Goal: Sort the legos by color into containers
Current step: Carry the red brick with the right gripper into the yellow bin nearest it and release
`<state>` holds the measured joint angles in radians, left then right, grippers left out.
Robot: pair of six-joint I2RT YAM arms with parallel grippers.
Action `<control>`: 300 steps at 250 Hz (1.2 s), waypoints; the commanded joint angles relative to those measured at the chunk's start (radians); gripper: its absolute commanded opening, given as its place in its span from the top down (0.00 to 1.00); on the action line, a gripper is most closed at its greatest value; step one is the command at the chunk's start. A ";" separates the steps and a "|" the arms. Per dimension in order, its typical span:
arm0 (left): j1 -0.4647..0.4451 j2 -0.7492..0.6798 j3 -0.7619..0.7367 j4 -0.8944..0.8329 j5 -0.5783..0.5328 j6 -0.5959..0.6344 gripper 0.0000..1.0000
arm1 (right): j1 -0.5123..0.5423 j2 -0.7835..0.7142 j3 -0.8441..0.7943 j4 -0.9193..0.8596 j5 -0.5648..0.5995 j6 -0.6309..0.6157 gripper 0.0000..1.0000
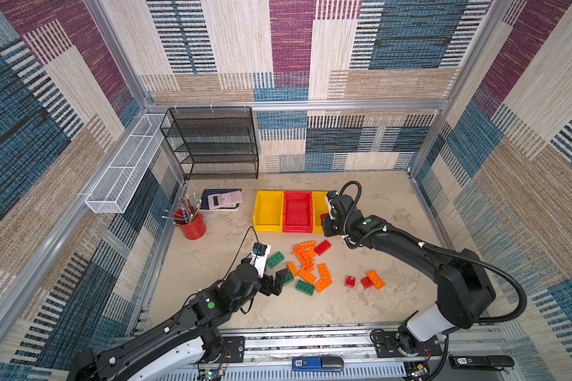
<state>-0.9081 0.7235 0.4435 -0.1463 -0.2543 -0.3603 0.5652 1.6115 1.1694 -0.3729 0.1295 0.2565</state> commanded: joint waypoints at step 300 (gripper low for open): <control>0.006 -0.052 -0.080 0.143 0.066 -0.023 0.01 | 0.050 -0.124 -0.298 0.016 0.055 0.480 0.22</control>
<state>-0.9031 0.6804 0.3733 -0.0349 -0.2211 -0.3576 0.6041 1.4963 0.8944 -0.4000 0.1753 0.6128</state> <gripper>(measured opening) 0.989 0.780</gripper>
